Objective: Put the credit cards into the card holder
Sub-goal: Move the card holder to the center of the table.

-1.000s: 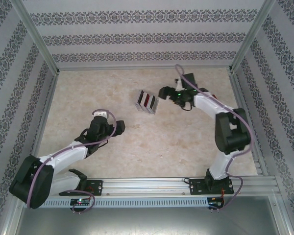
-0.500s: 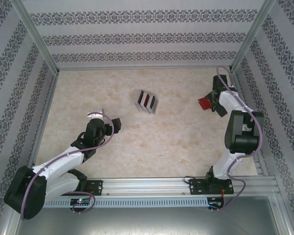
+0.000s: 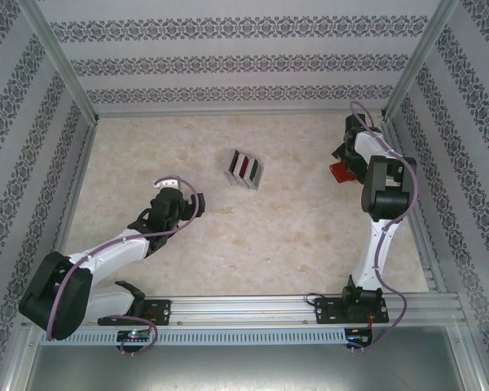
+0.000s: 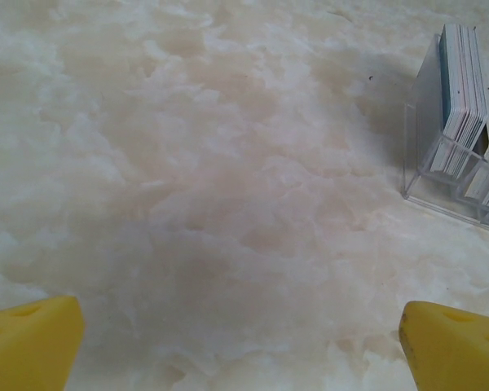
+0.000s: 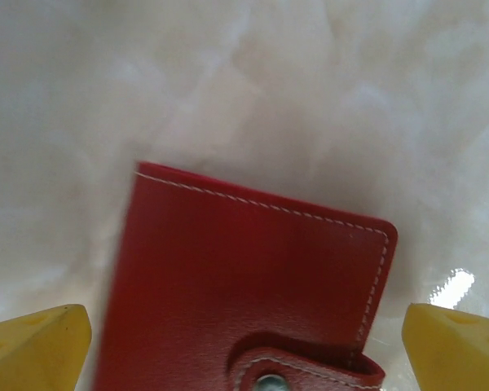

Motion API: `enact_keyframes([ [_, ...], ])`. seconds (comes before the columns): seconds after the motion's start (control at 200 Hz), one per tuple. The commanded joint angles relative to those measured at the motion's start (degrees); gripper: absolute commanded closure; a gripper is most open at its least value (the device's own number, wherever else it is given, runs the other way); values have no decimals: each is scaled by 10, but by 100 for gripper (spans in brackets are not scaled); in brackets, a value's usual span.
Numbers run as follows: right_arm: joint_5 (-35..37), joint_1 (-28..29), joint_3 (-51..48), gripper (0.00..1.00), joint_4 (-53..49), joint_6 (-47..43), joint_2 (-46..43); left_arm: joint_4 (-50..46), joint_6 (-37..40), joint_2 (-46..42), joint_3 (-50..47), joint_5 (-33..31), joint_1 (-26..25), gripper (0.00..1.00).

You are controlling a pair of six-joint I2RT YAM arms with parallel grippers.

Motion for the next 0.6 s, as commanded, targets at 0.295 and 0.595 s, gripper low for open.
enact_keyframes([
  [0.295,-93,31,-44,23,-68,-208,-46,-65,3,43,45,-14,-8,0],
  [0.595,-131,135,-209,22,-43,-224,-174,-52,0,41,38,5,-8,0],
])
